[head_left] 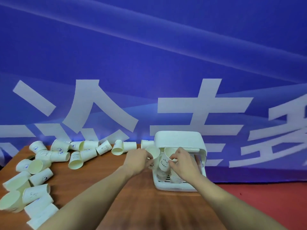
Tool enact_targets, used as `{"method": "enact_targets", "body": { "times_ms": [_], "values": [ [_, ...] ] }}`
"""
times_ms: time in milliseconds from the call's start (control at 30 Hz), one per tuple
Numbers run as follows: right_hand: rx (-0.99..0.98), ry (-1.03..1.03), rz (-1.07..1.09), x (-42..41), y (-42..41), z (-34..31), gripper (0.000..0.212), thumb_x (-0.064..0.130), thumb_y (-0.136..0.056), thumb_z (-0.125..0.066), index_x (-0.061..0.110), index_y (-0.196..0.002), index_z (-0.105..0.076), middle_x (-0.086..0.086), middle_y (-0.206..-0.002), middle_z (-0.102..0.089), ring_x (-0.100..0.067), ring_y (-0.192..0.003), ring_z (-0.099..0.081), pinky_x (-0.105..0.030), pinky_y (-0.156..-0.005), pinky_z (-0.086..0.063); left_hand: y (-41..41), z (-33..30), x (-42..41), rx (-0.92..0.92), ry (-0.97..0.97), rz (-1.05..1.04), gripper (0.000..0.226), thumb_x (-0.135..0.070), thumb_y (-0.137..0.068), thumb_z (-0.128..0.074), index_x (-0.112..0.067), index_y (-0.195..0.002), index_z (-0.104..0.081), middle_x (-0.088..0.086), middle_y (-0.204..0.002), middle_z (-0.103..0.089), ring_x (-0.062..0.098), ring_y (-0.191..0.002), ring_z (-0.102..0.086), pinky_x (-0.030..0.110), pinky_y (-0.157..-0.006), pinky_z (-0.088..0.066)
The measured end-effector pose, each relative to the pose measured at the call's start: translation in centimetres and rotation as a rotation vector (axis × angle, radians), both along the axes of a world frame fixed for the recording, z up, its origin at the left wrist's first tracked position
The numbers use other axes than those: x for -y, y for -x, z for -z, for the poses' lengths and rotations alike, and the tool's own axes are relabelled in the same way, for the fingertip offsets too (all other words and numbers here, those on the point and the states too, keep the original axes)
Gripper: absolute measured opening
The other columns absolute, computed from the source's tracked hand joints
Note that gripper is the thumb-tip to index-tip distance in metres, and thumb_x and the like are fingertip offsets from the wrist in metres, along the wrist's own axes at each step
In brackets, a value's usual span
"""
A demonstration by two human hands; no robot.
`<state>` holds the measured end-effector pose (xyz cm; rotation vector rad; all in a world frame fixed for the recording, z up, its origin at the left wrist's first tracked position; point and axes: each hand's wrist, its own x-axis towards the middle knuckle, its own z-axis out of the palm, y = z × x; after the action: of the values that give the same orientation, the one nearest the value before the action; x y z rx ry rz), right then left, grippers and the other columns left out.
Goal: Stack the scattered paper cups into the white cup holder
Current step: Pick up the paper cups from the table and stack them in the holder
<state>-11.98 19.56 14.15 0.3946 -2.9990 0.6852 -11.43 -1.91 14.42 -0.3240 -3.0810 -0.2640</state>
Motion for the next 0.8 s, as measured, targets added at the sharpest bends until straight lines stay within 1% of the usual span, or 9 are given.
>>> {"method": "enact_targets", "body": {
  "times_ms": [100,200,300,367,433,500,600,700,800],
  "values": [
    [0.002,0.026,0.043,-3.4,-0.2,0.0,0.023,0.038,-0.090,-0.061,0.024,-0.103,-0.073,0.007,-0.102,-0.050,-0.015,-0.098,-0.057,-0.028,-0.070,-0.040,0.5,0.1,-3.0,0.003,0.017,0.010,0.025,-0.052,-0.088,-0.055,-0.038,-0.099,-0.073,-0.005,-0.088,-0.070,0.019,-0.083,-0.064,0.029,-0.066,-0.047],
    [0.002,0.044,0.078,-6.4,-0.4,0.3,0.022,0.037,-0.090,-0.062,0.024,-0.104,-0.073,0.009,-0.100,-0.049,-0.015,-0.100,-0.055,-0.025,-0.069,-0.038,1.6,1.3,-5.4,0.000,0.139,0.002,0.028,-0.048,-0.084,-0.053,-0.030,-0.093,-0.072,-0.004,-0.084,-0.069,0.021,-0.081,-0.066,0.032,-0.065,-0.052],
    [0.020,0.032,0.114,-8.9,-0.8,0.6,0.022,0.038,-0.090,-0.060,0.026,-0.103,-0.073,0.011,-0.101,-0.048,-0.013,-0.091,-0.057,-0.026,-0.065,-0.039,2.2,2.0,-7.7,-0.006,0.159,0.035,0.032,-0.055,-0.083,-0.055,-0.029,-0.091,-0.072,-0.005,-0.083,-0.068,0.020,-0.080,-0.064,0.032,-0.065,-0.051],
    [0.041,0.026,0.148,-10.5,-1.0,0.9,0.022,0.039,-0.090,-0.059,0.026,-0.104,-0.072,0.011,-0.101,-0.048,-0.013,-0.086,-0.057,-0.027,-0.065,-0.039,2.0,1.7,-9.3,-0.012,0.131,0.093,0.032,-0.056,-0.088,-0.055,-0.031,-0.093,-0.074,-0.005,-0.082,-0.069,0.018,-0.082,-0.062,0.030,-0.065,-0.045],
    [0.054,0.029,0.172,-11.8,-1.2,1.4,0.022,0.039,-0.091,-0.059,0.027,-0.105,-0.071,0.013,-0.099,-0.046,-0.011,-0.084,-0.054,-0.027,-0.068,-0.039,1.8,1.7,-10.6,0.009,0.109,0.136,0.030,-0.054,-0.092,-0.053,-0.034,-0.096,-0.074,-0.005,-0.081,-0.070,0.017,-0.082,-0.060,0.030,-0.072,-0.040],
    [0.059,0.036,0.188,-12.8,-1.3,1.9,0.021,0.039,-0.091,-0.059,0.027,-0.104,-0.071,0.013,-0.095,-0.045,-0.011,-0.082,-0.053,-0.027,-0.068,-0.040,1.8,2.1,-11.4,0.037,0.110,0.151,0.030,-0.055,-0.093,-0.053,-0.035,-0.096,-0.075,-0.004,-0.080,-0.070,0.019,-0.080,-0.062,0.031,-0.081,-0.045],
    [0.072,0.050,0.201,-14.2,-1.5,2.6,0.019,0.039,-0.090,-0.059,0.027,-0.098,-0.072,0.011,-0.092,-0.047,-0.011,-0.080,-0.054,-0.027,-0.066,-0.039,2.1,3.1,-12.0,0.096,0.120,0.149,0.029,-0.054,-0.092,-0.055,-0.034,-0.097,-0.075,-0.001,-0.085,-0.072,0.022,-0.081,-0.065,0.029,-0.071,-0.050],
    [0.103,0.059,0.206,-14.9,-1.6,3.5,0.018,0.038,-0.091,-0.059,0.028,-0.097,-0.072,0.011,-0.094,-0.049,-0.009,-0.080,-0.052,-0.026,-0.067,-0.039,2.3,3.9,-12.4,0.105,0.156,0.141,0.028,-0.052,-0.092,-0.055,-0.035,-0.101,-0.075,-0.002,-0.089,-0.073,0.021,-0.085,-0.066,0.030,-0.074,-0.051],
    [0.145,0.071,0.216,-15.2,-2.1,4.8,0.018,0.038,-0.090,-0.060,0.028,-0.101,-0.072,0.011,-0.096,-0.049,-0.008,-0.085,-0.054,-0.025,-0.070,-0.039,2.3,4.9,-12.5,0.152,0.170,0.114,0.026,-0.046,-0.094,-0.054,-0.032,-0.101,-0.075,0.000,-0.089,-0.074,0.023,-0.087,-0.066,0.028,-0.068,-0.044]
  ]
}}
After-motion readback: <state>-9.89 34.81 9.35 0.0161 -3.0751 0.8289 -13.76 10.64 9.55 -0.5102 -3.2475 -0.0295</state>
